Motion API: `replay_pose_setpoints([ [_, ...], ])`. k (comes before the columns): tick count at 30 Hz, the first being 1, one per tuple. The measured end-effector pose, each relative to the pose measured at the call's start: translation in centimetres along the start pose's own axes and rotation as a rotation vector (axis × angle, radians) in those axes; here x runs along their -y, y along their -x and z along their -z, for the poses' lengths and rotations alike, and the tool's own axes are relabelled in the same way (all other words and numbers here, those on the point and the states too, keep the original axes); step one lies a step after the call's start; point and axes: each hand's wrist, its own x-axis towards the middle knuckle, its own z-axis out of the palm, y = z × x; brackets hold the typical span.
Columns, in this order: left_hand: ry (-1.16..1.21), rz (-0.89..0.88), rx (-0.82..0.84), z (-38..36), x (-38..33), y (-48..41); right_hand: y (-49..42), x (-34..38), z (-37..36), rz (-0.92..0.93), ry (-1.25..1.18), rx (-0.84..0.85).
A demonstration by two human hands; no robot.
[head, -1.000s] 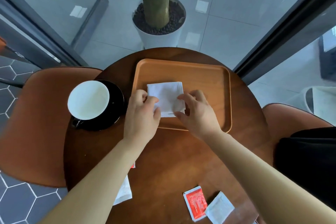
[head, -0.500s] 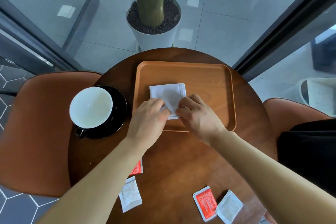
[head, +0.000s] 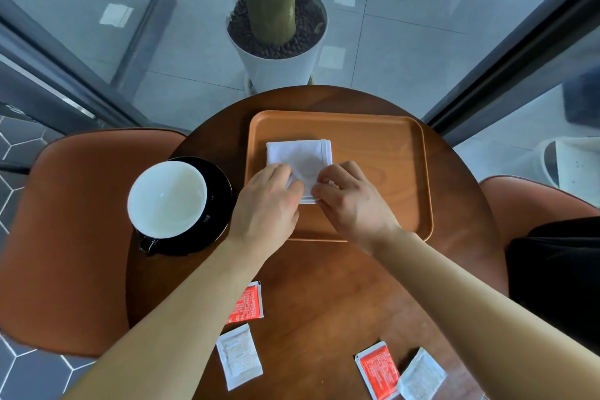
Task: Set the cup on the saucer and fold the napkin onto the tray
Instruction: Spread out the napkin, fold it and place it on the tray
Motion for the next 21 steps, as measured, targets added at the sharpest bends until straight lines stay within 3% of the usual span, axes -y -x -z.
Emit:
replay_pose_setpoints([
  [21,-0.010,0.121,0.042,0.9,1.0,-2.7,-3.6,-0.3,0.1,-0.012,-0.002,-0.048],
])
